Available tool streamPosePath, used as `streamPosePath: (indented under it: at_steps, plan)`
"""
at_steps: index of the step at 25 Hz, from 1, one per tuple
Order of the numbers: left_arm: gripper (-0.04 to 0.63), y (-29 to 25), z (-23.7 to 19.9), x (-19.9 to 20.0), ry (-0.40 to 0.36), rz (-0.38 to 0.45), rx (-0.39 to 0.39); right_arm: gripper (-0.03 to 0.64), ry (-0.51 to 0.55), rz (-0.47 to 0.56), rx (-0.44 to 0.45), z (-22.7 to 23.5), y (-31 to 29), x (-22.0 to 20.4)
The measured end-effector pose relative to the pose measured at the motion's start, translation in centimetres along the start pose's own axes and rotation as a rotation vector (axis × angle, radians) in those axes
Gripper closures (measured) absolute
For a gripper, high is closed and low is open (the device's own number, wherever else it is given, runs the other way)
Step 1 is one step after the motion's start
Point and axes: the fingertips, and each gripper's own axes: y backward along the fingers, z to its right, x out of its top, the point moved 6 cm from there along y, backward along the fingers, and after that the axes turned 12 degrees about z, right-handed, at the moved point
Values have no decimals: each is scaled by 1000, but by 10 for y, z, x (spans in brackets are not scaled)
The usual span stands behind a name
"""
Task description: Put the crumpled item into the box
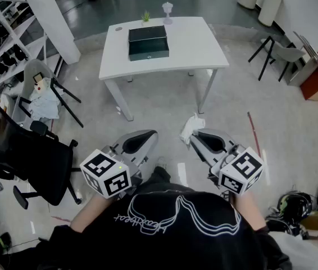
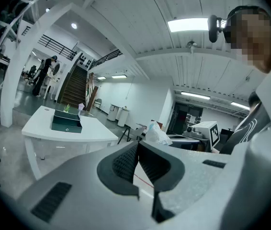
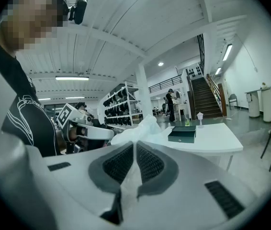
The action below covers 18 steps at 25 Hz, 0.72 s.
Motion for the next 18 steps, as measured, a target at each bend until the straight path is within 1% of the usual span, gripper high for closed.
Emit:
streamPosePath:
  at_steps: [6,10,14,18]
  plan:
    - [591,7,-3,2,1,17,8,594,4,7,-9,-4,-1,1]
    - [591,4,-7,-1,12,22,0,594,7,-1,-16,-2,-1,-1]
    - [591,-3,-14,-3,21,18,-10,594,-8,-11,-44,8,-7,-4]
    - [591,-19,-33,0,31,14,-12,592,-9,-20,-49,27,-22,-6]
